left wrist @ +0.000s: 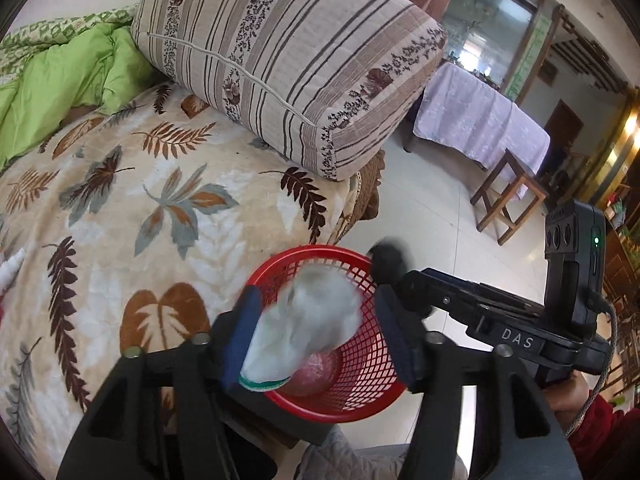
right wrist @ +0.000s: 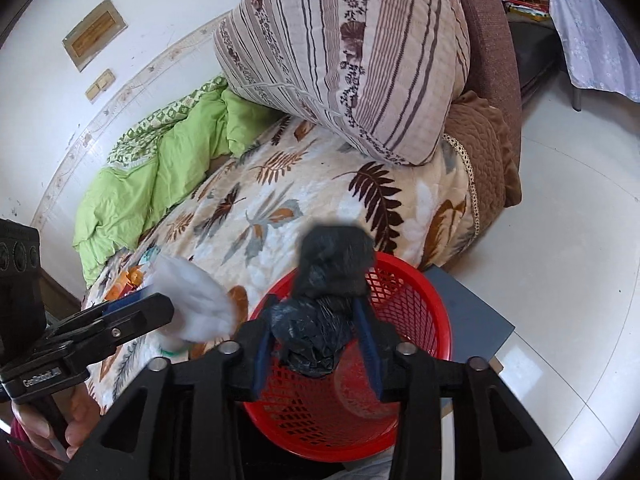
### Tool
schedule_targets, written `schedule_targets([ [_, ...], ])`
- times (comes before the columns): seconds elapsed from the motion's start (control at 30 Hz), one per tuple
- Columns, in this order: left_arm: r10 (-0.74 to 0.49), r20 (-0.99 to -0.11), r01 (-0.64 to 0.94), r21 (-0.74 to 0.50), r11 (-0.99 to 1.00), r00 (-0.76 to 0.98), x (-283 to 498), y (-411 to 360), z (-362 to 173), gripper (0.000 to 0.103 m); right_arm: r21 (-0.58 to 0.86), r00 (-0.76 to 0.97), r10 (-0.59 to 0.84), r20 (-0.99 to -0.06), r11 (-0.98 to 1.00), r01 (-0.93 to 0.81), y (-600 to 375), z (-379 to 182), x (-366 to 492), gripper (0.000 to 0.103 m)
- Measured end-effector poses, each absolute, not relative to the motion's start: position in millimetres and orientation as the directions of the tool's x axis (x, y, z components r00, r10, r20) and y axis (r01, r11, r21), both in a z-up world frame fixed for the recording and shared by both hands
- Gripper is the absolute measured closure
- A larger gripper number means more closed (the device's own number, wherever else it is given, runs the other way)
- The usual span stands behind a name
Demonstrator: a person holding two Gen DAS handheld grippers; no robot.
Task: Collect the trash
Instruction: 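Return both tools to the bed and grasp the white medicine box with the left tool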
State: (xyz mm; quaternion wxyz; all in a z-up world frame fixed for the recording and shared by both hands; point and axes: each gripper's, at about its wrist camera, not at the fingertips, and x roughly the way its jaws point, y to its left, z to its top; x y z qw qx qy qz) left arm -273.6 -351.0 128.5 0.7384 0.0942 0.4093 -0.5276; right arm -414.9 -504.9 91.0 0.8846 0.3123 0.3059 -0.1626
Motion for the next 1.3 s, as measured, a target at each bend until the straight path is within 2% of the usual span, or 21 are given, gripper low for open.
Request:
schedule_targets([
  [0.17,-0.708,-0.693,0.837,-0.304,0.455,0.134,-259.6,-337.2,132.1,0.044,0.441,0.764,-0.123,-0.633,0.754,0.487,-512.2,95.3,-416.7,0.057],
  [0.5,-0.664,-0.673,0.760,-0.231,0.608,0.326,-212.4,-243.0,141.4,0.041,0.401,0.781,0.000,-0.625,0.858,0.321,-448.4,112.9,-340.4,0.057],
  [0.8,-0.554,-0.677,0.542,-0.265,0.798,0.485,-148.5,-110.7,129.6,0.041,0.333,0.750,0.157,-0.643,0.939,0.089,-341.0,109.1,-226.4,0.056],
  [1.0,-0.436,-0.680,0.368,-0.255,0.894,0.589,-110.4,-26.7,121.4,0.041,0.356,0.701,0.274,-0.659,0.934,-0.030,-274.5,91.6,-170.5,0.056],
  [1.17,-0.337,-0.701,0.212,-0.262,0.941,0.628,-75.4,33.9,104.6,0.041,0.324,0.661,0.303,-0.687,0.941,-0.094,-227.6,70.2,-137.4,0.056],
  [1.3,-0.289,-0.726,0.130,-0.268,0.955,0.624,-44.7,58.7,88.1,0.037,0.332,0.646,0.325,-0.691,0.936,-0.115,-220.8,66.7,-131.7,0.056],
])
